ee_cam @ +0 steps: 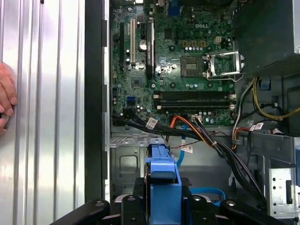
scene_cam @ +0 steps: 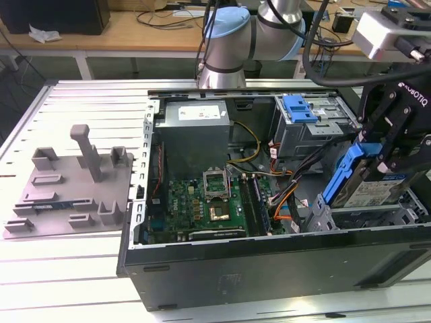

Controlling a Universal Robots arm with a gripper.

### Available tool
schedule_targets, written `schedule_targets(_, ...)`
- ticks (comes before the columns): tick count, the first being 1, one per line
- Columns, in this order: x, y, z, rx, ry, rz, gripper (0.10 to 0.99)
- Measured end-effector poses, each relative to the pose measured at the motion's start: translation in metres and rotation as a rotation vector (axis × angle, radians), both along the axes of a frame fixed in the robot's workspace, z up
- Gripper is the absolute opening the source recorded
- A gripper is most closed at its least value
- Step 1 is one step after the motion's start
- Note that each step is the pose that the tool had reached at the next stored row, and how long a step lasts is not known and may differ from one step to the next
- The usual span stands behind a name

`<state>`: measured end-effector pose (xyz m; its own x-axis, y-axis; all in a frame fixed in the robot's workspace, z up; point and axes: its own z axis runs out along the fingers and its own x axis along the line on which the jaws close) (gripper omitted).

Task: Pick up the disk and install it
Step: 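Insert the disk into the insertion slot, then insert the first disk wire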

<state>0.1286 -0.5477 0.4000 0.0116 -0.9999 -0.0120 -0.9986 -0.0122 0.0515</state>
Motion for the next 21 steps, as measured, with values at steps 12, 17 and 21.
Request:
schedule_targets(12, -0.0001, -0.0003, -0.0032, 0.000, -0.0002, 0.000, 0.565)
schedule_targets(17, -0.0003, -0.0003, -0.0032, 0.000, -0.0002, 0.000, 0.565)
schedule_targets(21, -0.0003, -0.0003, -0.0032, 0.000, -0.0002, 0.000, 0.565)
